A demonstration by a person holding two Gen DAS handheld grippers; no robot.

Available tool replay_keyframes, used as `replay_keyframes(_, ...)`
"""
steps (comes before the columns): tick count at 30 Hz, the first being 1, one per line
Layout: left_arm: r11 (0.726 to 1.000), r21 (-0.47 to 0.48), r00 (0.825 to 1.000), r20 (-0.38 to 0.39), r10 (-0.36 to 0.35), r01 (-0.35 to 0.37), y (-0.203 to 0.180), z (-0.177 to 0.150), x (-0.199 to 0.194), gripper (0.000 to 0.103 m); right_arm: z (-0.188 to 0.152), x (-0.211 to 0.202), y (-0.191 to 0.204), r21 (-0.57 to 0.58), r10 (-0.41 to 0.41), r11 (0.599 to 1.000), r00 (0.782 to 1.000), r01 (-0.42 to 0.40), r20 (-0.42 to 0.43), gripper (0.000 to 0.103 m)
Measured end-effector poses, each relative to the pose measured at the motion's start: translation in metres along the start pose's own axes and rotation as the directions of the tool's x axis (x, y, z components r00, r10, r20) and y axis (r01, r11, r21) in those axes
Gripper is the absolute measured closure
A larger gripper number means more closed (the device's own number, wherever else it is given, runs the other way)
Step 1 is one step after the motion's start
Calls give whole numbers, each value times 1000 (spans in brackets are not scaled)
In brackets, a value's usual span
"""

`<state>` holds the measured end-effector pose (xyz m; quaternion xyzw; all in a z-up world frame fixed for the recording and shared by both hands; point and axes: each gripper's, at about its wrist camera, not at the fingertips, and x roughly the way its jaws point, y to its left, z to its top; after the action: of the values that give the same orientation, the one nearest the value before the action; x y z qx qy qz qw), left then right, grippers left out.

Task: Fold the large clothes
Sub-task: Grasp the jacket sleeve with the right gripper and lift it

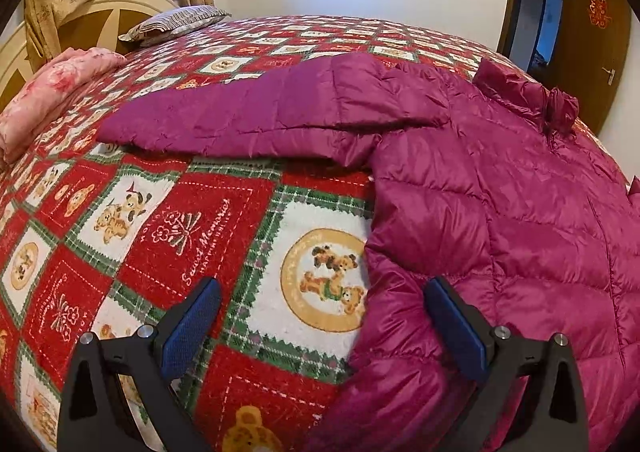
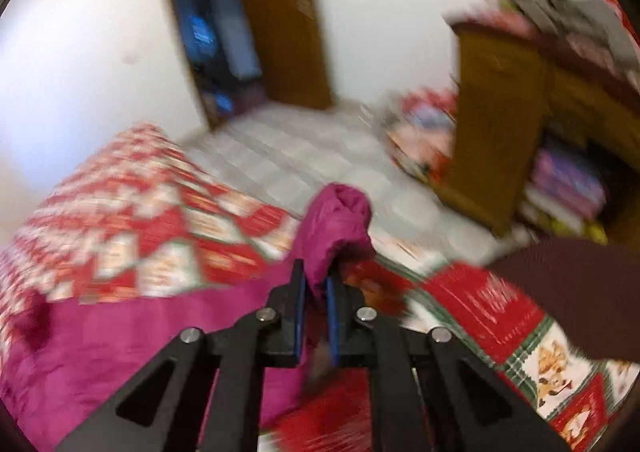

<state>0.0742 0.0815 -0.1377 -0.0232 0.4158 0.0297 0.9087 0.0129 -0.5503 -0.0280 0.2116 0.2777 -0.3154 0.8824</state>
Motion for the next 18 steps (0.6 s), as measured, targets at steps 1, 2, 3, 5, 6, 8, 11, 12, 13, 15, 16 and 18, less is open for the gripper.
replay_keyframes(1, 1000, 0, 1000, 1, 0, 0, 0, 1, 1, 1, 3, -20, 19, -41, 39, 998, 999, -38, 34, 91)
replay_keyframes(2, 1000, -2, 1000, 3, -2, 2, 0, 0, 1, 1, 5, -44, 43, -98, 90, 992, 994, -83, 65, 91)
replay_keyframes(3, 1000, -3, 1000, 4, -3, 3, 1, 0, 0, 1, 6, -58, 63, -138, 130, 983, 988, -118, 79, 91)
replay_keyframes(5, 1000, -7, 1000, 9, -13, 13, 1, 0, 0, 1, -2, -98, 116, -234, 249, 946, 965, -224, 86, 91)
replay_keyframes(6, 1000, -10, 1000, 11, -19, 19, 2, -1, 0, 1, -7, -108, 131, -257, 286, 931, 955, -257, 80, 91)
replay_keyframes(8, 999, -17, 999, 16, -30, 30, 4, -1, 1, 1, -30, -134, 182, -331, 393, 872, 919, -360, 35, 91)
replay_keyframes(11, 999, -18, 999, 26, -36, 36, 4, -2, -1, 1, -77, -155, 253, -403, 511, 773, 857, -490, -64, 91)
replay_keyframes(12, 999, -19, 999, 26, -38, 38, 5, -2, -1, 1, -94, -161, 273, -418, 536, 743, 839, -522, -94, 91)
replay_keyframes(13, 999, -19, 999, 27, -40, 41, 5, -3, -1, 1, -104, -160, 284, -430, 548, 726, 829, -537, -111, 91)
replay_keyframes(15, 999, -21, 998, 30, -46, 47, 6, -3, -1, 1, -138, -157, 323, -443, 575, 680, 800, -585, -172, 91)
replay_keyframes(16, 999, -22, 998, 30, -49, 49, 6, -3, -1, 1, -155, -153, 340, -438, 587, 657, 781, -613, -213, 91)
replay_keyframes(18, 998, -24, 998, 31, -55, 56, 8, -3, -1, 1, -188, -145, 365, -434, 606, 614, 746, -660, -277, 90)
